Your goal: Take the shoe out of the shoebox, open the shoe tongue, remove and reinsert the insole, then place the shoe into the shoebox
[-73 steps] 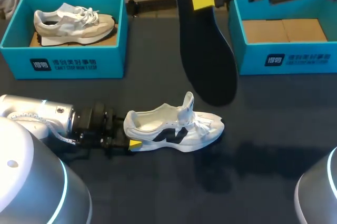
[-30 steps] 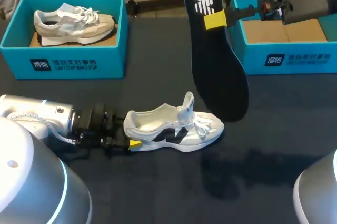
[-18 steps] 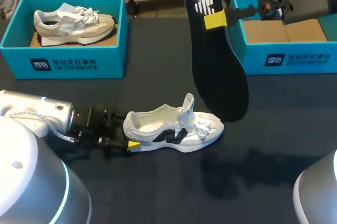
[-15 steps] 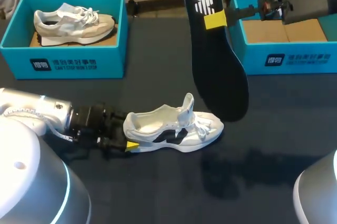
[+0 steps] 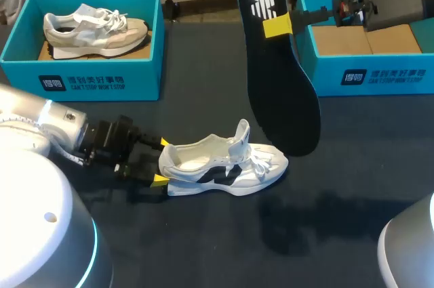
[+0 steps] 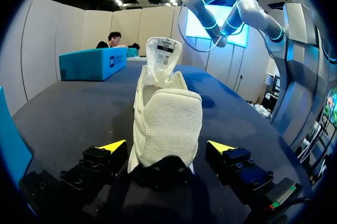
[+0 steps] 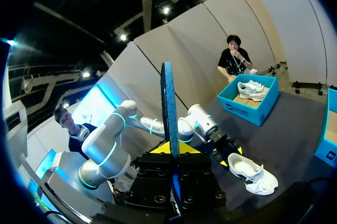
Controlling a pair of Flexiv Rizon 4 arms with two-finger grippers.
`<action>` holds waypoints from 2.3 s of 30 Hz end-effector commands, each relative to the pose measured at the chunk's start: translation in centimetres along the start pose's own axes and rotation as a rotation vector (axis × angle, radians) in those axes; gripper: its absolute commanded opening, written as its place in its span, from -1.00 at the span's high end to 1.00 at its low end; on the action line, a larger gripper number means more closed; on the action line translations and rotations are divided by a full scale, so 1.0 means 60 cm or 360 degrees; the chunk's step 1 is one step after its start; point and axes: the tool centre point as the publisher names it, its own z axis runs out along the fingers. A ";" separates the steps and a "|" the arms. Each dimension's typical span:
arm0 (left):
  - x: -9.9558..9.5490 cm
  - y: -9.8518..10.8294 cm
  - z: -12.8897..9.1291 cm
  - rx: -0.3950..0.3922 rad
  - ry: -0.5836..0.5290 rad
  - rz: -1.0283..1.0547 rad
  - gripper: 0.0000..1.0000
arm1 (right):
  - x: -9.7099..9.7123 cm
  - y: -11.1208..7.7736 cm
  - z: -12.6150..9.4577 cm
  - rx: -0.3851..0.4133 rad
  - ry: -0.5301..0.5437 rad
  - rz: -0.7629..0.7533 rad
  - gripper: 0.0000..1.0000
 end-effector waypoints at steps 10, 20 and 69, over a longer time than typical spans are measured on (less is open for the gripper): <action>0.005 -0.010 -0.010 -0.0072 0.0001 -0.0004 -1.00 | -0.001 0.002 0.005 0.0003 -0.0003 0.0003 1.00; 0.005 -0.028 -0.019 -0.0323 -0.0104 0.0009 -1.00 | -0.001 0.002 0.005 0.0003 -0.0003 0.0003 1.00; 0.017 -0.127 -0.001 -0.1439 -0.0144 0.0106 -1.00 | -0.001 0.002 0.005 0.0003 -0.0003 0.0003 1.00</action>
